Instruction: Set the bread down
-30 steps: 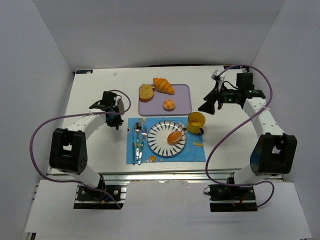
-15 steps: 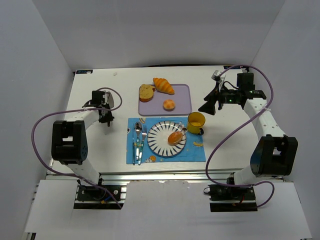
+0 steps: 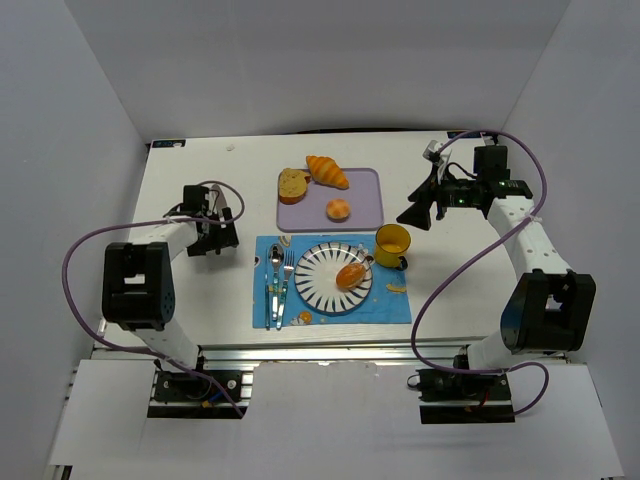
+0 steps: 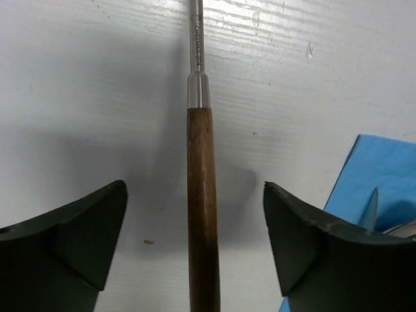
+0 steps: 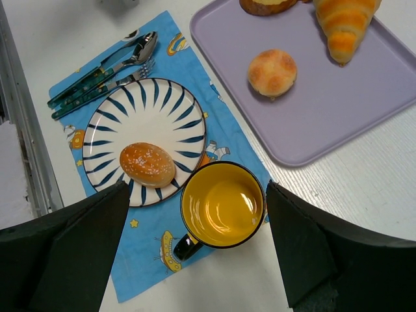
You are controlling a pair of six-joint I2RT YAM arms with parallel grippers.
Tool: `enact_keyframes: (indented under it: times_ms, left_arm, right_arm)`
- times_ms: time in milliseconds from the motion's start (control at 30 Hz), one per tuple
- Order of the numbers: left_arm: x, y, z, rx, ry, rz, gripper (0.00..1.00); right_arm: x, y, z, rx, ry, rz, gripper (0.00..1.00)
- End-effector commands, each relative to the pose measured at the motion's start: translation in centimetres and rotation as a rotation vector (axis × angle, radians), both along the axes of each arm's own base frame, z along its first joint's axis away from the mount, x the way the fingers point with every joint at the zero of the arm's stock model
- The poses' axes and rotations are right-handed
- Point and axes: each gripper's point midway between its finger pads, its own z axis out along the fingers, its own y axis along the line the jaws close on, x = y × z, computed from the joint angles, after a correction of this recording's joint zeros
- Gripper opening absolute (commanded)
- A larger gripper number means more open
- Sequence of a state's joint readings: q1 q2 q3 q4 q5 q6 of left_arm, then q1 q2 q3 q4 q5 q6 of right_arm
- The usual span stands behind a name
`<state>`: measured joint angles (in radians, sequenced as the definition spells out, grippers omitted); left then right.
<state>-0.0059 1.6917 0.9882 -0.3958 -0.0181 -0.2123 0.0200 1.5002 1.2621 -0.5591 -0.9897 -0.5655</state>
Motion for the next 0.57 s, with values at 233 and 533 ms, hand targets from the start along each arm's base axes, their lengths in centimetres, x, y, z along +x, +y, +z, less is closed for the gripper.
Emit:
enact_keyframes:
  times_ms: [233, 533]
  left_arm:
    - [1.6, 0.8, 10.8, -0.016, -0.312, 0.123, 0.98]
    - [0.4, 3.8, 21.4, -0.02, -0.687, 0.378, 0.98]
  right_arm:
    - [5.4, -3.6, 2.8, -0.098, -0.057, -0.442, 0.89]
    - [8.8, -4.5, 6.2, -0.048, 0.003, -0.626, 0.9]
